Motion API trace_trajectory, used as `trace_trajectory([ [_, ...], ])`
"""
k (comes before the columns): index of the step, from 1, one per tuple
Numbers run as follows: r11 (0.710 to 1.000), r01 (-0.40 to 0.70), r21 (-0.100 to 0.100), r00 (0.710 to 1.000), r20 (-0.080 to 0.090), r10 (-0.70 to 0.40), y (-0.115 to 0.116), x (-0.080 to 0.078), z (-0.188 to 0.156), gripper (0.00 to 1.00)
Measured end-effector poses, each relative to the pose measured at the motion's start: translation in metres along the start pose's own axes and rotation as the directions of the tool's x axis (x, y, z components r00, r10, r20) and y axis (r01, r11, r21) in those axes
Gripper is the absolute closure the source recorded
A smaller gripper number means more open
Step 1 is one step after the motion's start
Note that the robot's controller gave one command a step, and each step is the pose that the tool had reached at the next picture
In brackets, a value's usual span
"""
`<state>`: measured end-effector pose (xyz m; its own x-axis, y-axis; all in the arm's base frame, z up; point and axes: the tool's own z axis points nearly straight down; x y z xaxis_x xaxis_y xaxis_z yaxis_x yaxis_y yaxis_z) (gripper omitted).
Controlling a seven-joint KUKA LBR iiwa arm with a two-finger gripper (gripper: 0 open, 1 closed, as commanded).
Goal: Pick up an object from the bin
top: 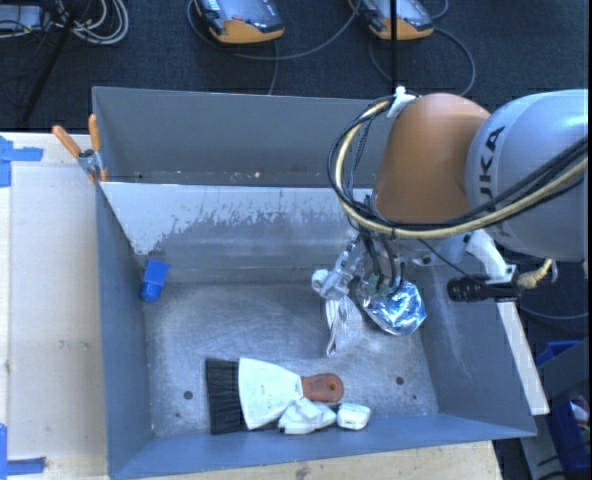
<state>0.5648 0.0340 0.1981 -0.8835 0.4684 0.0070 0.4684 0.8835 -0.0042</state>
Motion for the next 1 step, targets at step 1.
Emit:
trace_trajectory([
  [1,1.0,-0.006,-0.012,1.0,0.02,0.006,-0.0029,-0.004,-0.0082,1.0],
])
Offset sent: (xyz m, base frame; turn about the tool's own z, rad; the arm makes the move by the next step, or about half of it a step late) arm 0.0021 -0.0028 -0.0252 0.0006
